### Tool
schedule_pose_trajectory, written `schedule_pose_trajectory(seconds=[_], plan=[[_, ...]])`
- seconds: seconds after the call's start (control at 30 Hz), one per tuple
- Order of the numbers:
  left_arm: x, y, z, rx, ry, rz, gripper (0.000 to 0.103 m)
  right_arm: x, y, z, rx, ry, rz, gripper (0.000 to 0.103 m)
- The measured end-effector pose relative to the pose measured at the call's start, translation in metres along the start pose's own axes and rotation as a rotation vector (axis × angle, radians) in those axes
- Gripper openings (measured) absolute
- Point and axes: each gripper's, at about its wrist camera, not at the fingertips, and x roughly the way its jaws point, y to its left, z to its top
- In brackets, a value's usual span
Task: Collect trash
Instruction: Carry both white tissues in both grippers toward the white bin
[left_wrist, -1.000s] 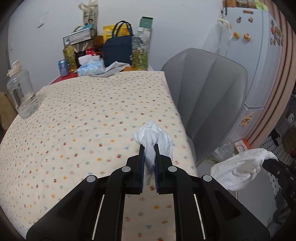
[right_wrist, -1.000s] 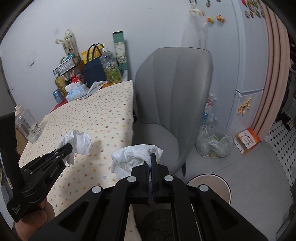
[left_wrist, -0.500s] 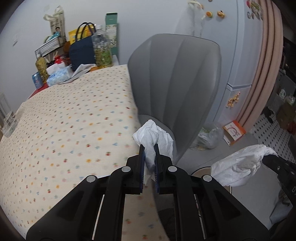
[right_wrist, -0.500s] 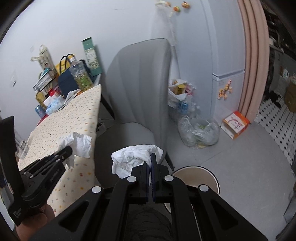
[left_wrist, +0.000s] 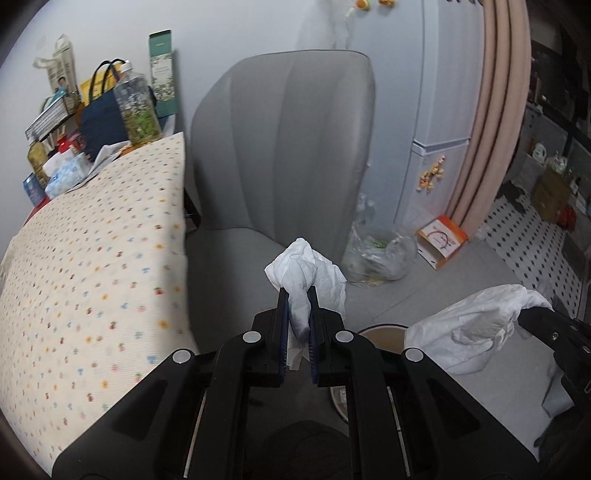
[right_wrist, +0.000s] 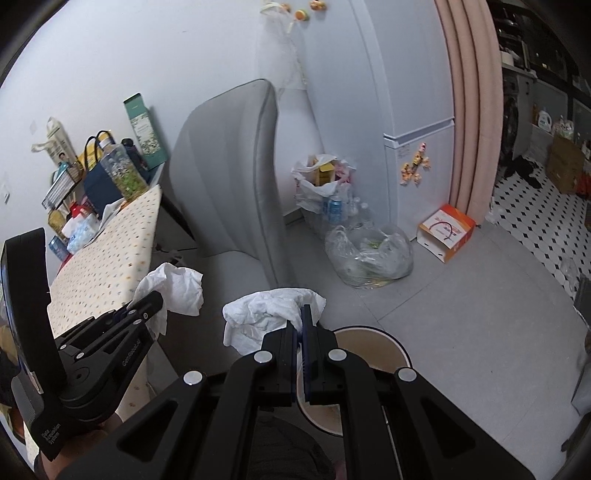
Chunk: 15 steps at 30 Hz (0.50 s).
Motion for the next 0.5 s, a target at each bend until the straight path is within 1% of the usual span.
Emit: schedule_pose_trajectory(seconds=[0.1,0.2,0.23,0.27,0.3,0.33,0.37,0.43,0.5], plan=[[0.004,-0.008,0.0,0.012,0.005,-0.004,0.01,0.005,-0.012,0.0,0.018,0.004,-0.018,0.004],[0.006,-0.014,0.001,0.019,0.01,-0.003,0.01,0.01,-0.02,0.0,0.024,0.003,-0.045,0.009],[0.007,-0.015,0.001,0.021,0.011,-0.002,0.01,0.014,-0.024,0.0,0.035,0.015,-0.047,0.016],[0.008,-0.017,0.001,0.024,0.013,-0.001,0.01,0.015,-0.027,-0.001,0.044,0.012,-0.051,0.04],[0.008,-0.018,0.0,0.025,0.013,-0.001,0.01,0.014,-0.029,-0.001,0.049,0.003,-0.059,0.056],[0.008,-0.019,0.0,0.028,0.015,-0.001,0.01,0.011,-0.031,-0.003,0.051,-0.015,-0.08,0.056],[0.009,-0.02,0.001,0.032,0.016,-0.001,0.01,0.011,-0.033,-0.003,0.05,-0.018,-0.082,0.056],[0.011,-0.023,0.0,0.037,0.021,-0.004,0.01,0.012,-0.038,-0.004,0.063,-0.01,-0.078,0.056],[0.011,-0.025,0.0,0.043,0.022,-0.008,0.01,0.01,-0.043,-0.005,0.071,-0.011,-0.091,0.056]])
